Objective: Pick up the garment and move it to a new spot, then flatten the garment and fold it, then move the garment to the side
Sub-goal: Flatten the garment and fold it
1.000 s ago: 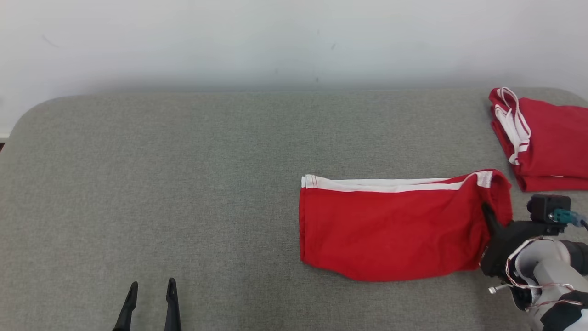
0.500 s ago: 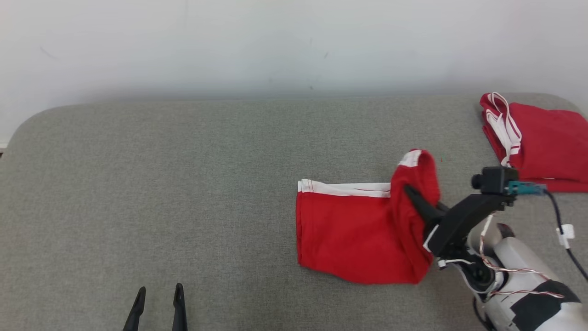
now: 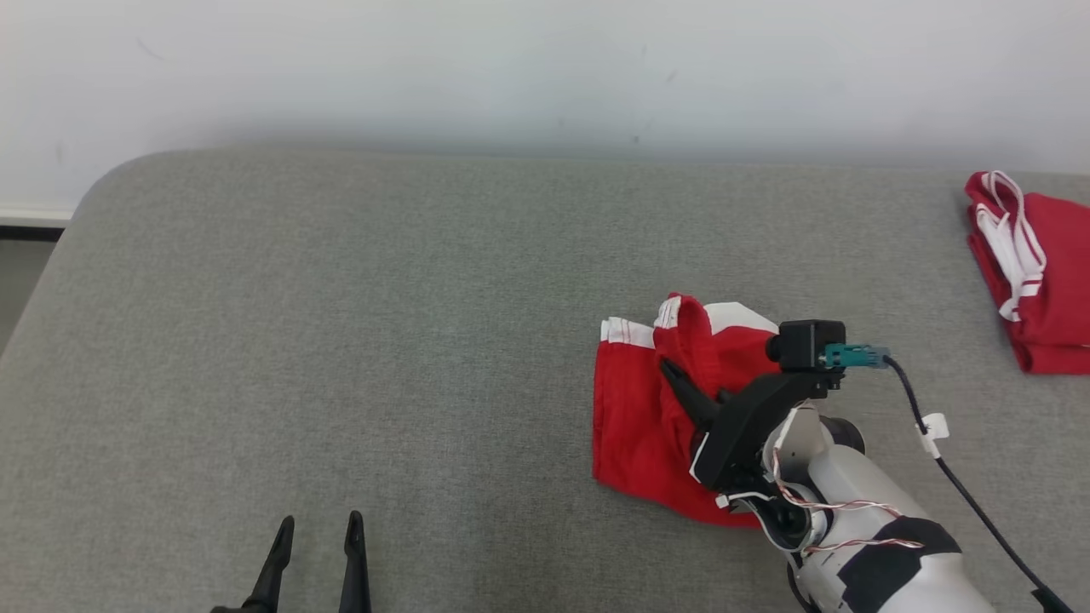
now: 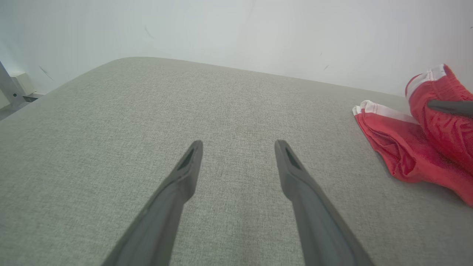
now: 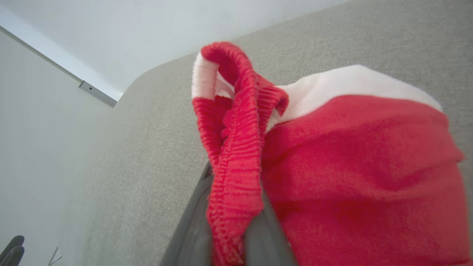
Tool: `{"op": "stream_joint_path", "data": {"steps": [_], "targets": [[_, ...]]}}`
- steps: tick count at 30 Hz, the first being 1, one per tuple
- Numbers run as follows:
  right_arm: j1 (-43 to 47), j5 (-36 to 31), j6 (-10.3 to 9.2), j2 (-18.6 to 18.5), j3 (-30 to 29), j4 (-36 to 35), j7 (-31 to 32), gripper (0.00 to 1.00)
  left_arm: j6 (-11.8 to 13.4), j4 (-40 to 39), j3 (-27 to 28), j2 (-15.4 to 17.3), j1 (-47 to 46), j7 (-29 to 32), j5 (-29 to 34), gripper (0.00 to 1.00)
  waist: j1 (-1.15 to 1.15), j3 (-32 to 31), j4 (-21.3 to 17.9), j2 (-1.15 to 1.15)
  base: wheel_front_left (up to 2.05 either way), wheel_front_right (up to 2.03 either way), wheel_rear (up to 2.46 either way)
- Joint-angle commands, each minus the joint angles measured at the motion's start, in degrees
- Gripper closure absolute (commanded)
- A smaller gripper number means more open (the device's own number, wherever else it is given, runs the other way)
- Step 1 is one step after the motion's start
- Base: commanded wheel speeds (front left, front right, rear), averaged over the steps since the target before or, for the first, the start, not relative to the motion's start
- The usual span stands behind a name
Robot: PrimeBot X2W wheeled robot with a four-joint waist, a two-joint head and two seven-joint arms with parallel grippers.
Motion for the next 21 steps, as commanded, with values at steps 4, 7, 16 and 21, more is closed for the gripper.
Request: {"op": "stream_joint_path", "data": {"steps": [4, 7, 16, 21], "targets": [[-2.35, -4.95, -0.15, 3.24, -0.53, 6.69, -2.13, 1.00, 0.44, 0.33, -0.95, -0.08, -1.23, -0.16, -0.47, 0.00, 0.00, 1.22, 2.17, 0.00, 0.00, 0.00, 0.00], [-3.06, -7.44, -0.15, 4.01, -0.53, 9.36, -4.27, 0.07, 0.65, 0.42, -1.02, -0.09, -1.35, -0.16, -0.57, 0.00, 0.00, 1.05, 2.40, 0.00, 0.00, 0.00, 0.00], [-2.58, -8.72, -0.15, 1.06, -0.09, 5.99, -13.66, 0.00, 1.15, 0.43, 0.52, -0.10, 0.15, -0.16, 0.15, 0.00, 0.00, -0.33, 0.40, 0.00, 0.00, 0.00, 0.00], [-0.61, -9.55, -0.15, -2.84, -2.41, 2.13, -21.22, 0.00, 1.22, -0.32, 1.42, -0.08, 0.54, -0.16, 1.24, 0.00, 0.00, -0.99, -1.99, 0.00, 0.00, 0.00, 0.00]]}}
